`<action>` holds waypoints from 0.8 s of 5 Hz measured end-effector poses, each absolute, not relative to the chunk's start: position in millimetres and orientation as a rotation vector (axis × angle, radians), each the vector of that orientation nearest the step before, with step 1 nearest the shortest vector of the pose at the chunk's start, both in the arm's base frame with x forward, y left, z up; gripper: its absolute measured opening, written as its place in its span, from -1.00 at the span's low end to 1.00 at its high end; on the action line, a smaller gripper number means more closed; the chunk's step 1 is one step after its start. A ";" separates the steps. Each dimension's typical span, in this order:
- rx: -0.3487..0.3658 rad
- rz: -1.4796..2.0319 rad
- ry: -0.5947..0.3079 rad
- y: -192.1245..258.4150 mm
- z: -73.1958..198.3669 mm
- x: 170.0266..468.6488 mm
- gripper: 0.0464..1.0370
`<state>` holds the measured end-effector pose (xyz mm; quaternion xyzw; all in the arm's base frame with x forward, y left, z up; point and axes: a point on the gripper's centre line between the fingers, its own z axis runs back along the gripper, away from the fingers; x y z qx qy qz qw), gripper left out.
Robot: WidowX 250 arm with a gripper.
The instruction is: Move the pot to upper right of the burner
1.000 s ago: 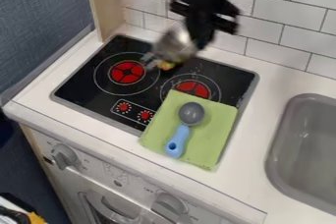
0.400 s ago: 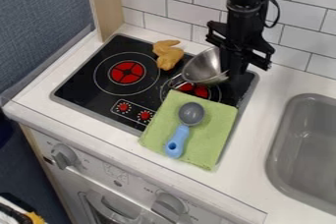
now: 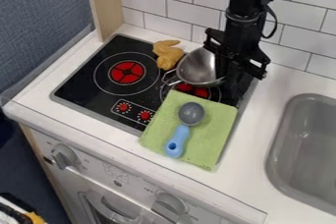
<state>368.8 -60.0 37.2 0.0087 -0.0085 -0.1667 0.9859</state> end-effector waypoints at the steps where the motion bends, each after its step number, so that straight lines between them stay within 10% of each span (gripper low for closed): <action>1: -0.012 -0.354 -0.022 -69.1 40.6 367.1 0.03; 3: -0.030 -0.283 -0.159 -69.6 104.0 365.1 0.94; 4: -0.030 -0.228 -0.136 -58.2 103.4 358.1 0.93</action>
